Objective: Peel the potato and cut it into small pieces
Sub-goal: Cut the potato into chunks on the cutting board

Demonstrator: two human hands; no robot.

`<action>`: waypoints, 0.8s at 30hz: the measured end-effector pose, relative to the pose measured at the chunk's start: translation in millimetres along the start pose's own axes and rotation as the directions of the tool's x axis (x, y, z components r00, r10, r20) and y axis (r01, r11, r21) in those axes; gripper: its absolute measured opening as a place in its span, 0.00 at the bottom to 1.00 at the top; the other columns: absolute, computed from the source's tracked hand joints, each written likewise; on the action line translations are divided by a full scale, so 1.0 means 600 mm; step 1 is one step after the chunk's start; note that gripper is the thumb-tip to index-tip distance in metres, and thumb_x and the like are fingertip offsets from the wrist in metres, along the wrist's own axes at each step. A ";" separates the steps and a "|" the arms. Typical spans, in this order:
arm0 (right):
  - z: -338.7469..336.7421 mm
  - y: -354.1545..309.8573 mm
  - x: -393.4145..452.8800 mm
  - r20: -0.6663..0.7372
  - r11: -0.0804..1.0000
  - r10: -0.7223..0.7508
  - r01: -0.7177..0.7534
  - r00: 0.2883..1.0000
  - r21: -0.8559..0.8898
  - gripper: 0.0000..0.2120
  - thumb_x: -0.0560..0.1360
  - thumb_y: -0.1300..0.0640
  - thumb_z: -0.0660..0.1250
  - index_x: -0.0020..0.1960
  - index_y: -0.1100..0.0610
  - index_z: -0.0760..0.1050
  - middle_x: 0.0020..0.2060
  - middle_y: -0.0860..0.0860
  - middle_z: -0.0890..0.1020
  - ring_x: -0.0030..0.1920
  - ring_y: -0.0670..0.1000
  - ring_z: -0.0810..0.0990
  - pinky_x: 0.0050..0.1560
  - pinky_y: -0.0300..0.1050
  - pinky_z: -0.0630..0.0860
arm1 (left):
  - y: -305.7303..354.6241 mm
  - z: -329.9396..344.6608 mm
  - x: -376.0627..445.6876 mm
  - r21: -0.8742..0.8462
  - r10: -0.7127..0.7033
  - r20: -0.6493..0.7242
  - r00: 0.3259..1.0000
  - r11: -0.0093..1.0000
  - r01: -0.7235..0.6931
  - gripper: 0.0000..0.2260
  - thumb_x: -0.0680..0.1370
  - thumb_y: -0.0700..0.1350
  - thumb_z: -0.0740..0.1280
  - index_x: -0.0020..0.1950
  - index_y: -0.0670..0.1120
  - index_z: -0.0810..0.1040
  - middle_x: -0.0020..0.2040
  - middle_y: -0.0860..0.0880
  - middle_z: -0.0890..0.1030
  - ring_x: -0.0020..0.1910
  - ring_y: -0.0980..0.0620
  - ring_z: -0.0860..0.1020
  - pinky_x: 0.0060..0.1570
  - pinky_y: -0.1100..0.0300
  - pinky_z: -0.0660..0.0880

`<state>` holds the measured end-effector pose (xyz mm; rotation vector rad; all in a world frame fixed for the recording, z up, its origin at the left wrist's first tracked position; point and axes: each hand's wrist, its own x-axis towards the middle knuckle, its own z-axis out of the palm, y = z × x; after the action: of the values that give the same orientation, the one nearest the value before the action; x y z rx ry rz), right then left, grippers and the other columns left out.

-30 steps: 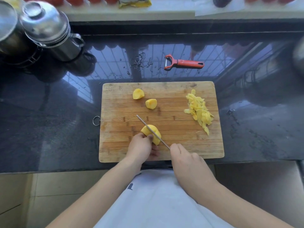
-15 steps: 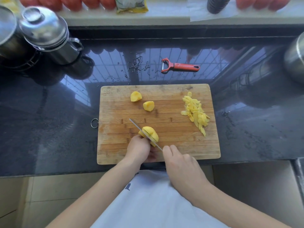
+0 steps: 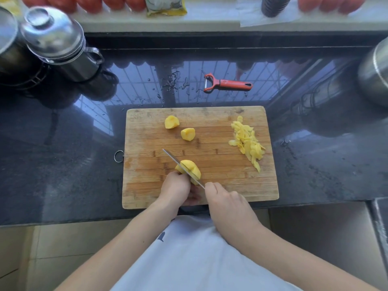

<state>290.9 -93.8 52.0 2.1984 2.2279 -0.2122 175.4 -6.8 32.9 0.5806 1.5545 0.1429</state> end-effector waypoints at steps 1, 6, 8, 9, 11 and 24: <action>0.001 0.003 0.001 -0.003 1.000 0.010 -0.010 1.000 -0.002 0.14 0.70 0.65 0.49 0.37 0.54 0.71 0.27 0.49 0.72 0.17 0.55 0.71 0.24 0.43 0.51 | 0.000 0.001 0.000 0.001 0.004 -0.010 1.000 1.000 -0.004 0.11 0.82 0.41 0.59 0.54 0.40 0.82 0.46 0.34 0.86 0.41 0.35 0.86 0.40 0.40 0.85; -0.001 -0.005 -0.010 0.002 1.000 -0.030 0.030 1.000 -0.004 0.10 0.65 0.69 0.63 0.39 0.55 0.69 0.29 0.51 0.70 0.17 0.54 0.70 0.23 0.42 0.53 | 0.003 0.000 -0.004 -0.014 -0.001 0.005 1.000 1.000 0.001 0.13 0.82 0.39 0.58 0.55 0.37 0.82 0.45 0.35 0.86 0.45 0.34 0.86 0.42 0.41 0.85; -0.002 -0.010 -0.011 0.030 1.000 -0.026 0.026 0.999 0.003 0.16 0.61 0.70 0.70 0.39 0.55 0.68 0.29 0.51 0.69 0.17 0.53 0.70 0.23 0.41 0.54 | 0.005 -0.001 -0.006 -0.016 -0.001 0.017 1.000 1.000 0.001 0.14 0.82 0.38 0.58 0.54 0.37 0.83 0.44 0.37 0.87 0.47 0.35 0.86 0.43 0.42 0.86; -0.003 -0.010 -0.009 0.043 1.000 -0.023 0.022 0.999 0.002 0.18 0.60 0.70 0.73 0.39 0.55 0.68 0.29 0.51 0.70 0.17 0.53 0.70 0.23 0.41 0.54 | 0.006 -0.001 -0.007 -0.016 -0.003 0.021 1.000 1.000 0.003 0.14 0.82 0.38 0.58 0.54 0.37 0.83 0.43 0.37 0.87 0.47 0.35 0.86 0.43 0.42 0.86; -0.002 -0.010 -0.007 0.058 1.000 -0.018 0.018 0.998 -0.004 0.19 0.58 0.70 0.75 0.39 0.55 0.69 0.29 0.51 0.70 0.17 0.53 0.70 0.22 0.41 0.53 | 0.007 0.000 -0.008 -0.019 -0.009 0.019 1.000 1.000 0.009 0.13 0.82 0.39 0.59 0.53 0.37 0.83 0.44 0.38 0.87 0.47 0.36 0.87 0.43 0.42 0.86; -0.004 -0.012 -0.020 0.048 1.000 -0.020 0.021 0.999 -0.010 0.15 0.62 0.69 0.73 0.43 0.56 0.71 0.32 0.51 0.72 0.18 0.53 0.70 0.22 0.41 0.55 | 0.006 0.001 -0.019 -0.028 0.029 0.018 0.999 0.999 -0.028 0.13 0.80 0.40 0.60 0.53 0.39 0.84 0.44 0.39 0.87 0.45 0.38 0.87 0.45 0.40 0.85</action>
<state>283.9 -105.5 56.1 2.1426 2.2226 -0.2504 176.3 -8.6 44.8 0.5809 1.5251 0.1802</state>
